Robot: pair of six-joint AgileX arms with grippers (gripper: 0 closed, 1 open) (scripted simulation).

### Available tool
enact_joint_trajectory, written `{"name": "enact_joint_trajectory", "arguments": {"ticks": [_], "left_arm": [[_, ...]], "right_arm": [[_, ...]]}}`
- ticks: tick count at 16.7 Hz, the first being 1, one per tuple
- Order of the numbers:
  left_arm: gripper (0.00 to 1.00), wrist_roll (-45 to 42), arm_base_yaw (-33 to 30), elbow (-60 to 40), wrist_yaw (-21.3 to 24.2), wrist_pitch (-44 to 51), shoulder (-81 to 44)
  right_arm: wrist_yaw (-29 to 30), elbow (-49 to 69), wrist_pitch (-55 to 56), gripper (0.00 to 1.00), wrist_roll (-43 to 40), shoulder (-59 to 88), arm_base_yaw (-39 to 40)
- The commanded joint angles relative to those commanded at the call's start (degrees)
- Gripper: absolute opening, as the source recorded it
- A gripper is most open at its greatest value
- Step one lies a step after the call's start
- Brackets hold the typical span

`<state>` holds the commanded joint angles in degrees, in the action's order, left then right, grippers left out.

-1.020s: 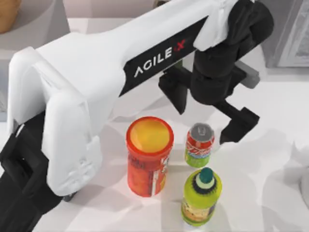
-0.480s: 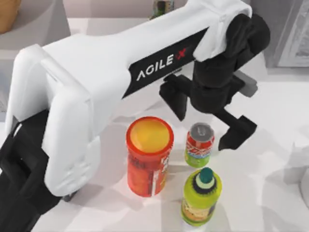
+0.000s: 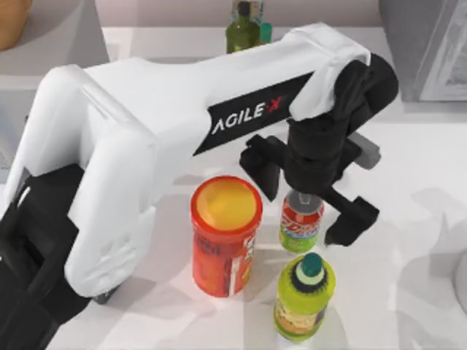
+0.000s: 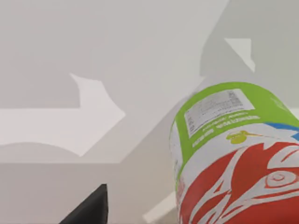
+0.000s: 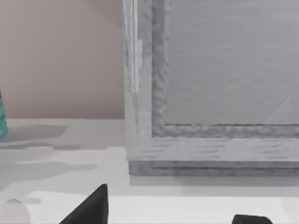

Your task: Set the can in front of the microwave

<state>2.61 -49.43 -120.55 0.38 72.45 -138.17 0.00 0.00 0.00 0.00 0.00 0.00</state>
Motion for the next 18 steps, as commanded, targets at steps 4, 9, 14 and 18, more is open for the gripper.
{"name": "enact_joint_trajectory", "arguments": {"ticks": [4, 9, 14, 18], "left_arm": [[0.77, 0.0, 0.0, 0.0, 0.0, 0.0, 0.0], [0.40, 0.0, 0.0, 0.0, 0.0, 0.0, 0.0], [0.02, 0.0, 0.0, 0.0, 0.0, 0.0, 0.0], [0.00, 0.0, 0.0, 0.0, 0.0, 0.0, 0.0]], "right_arm": [[0.0, 0.0, 0.0, 1.00, 0.0, 0.0, 0.0], [0.0, 0.0, 0.0, 1.00, 0.0, 0.0, 0.0], [0.0, 0.0, 0.0, 1.00, 0.0, 0.0, 0.0], [0.0, 0.0, 0.0, 1.00, 0.0, 0.0, 0.0]]}}
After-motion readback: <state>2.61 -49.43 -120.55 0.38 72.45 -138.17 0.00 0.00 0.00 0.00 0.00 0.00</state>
